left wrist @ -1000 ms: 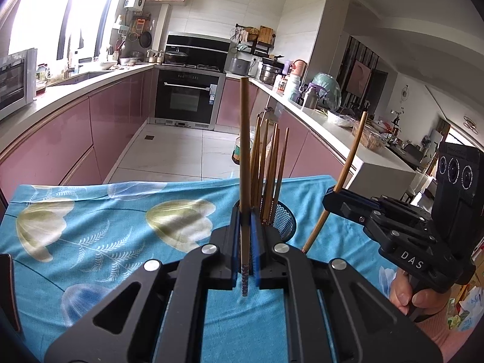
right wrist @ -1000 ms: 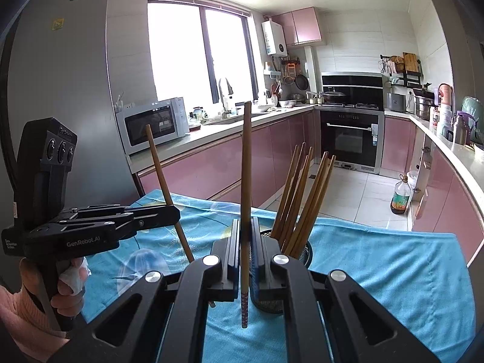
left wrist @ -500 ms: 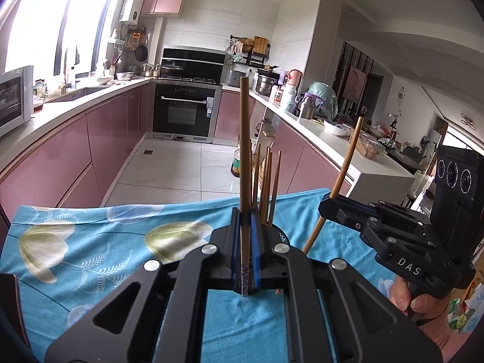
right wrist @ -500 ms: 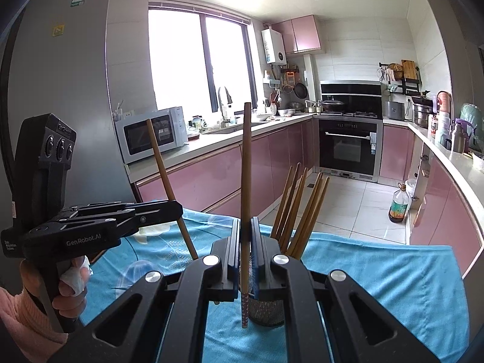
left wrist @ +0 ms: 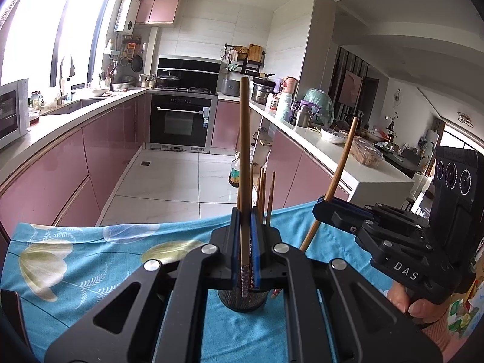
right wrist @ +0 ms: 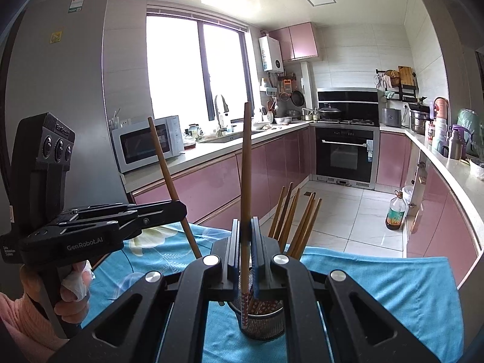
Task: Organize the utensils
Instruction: 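Lower the right gripper's chopstick into the mesh cup while the left does too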
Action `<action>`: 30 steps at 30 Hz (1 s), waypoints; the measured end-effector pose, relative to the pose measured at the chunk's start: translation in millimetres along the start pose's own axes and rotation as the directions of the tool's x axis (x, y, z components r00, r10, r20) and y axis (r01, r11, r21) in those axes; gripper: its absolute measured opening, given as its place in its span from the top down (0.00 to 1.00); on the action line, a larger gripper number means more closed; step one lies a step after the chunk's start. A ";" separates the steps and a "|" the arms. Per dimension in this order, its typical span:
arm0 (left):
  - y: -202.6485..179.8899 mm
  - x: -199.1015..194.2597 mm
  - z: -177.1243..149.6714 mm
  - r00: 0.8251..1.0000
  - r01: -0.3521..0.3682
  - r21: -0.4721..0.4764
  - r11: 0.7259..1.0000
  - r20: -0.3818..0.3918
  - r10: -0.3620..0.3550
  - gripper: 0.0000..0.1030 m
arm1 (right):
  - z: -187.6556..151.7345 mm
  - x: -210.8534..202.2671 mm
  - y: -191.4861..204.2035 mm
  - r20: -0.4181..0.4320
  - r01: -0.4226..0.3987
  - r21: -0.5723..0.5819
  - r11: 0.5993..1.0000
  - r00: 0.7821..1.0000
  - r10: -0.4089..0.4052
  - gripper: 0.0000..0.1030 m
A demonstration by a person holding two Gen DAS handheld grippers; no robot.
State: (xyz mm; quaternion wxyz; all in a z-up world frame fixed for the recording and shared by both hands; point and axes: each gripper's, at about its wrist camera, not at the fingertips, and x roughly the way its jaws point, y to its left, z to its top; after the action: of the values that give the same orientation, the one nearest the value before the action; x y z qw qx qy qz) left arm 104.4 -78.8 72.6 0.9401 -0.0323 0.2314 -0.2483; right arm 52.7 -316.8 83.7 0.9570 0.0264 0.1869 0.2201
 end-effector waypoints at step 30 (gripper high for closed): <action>-11.1 17.6 8.8 1.000 -0.002 0.010 1.000 0.004 0.002 0.93 | 12.4 14.9 -7.0 0.013 0.022 0.031 0.999 1.000 -0.023 0.95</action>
State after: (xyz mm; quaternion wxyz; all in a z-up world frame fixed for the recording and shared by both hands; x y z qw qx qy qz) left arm 116.9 -97.6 75.0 0.9410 -0.0277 0.2284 -0.2483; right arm 72.6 -316.3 89.2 0.9602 0.0406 0.1842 0.2062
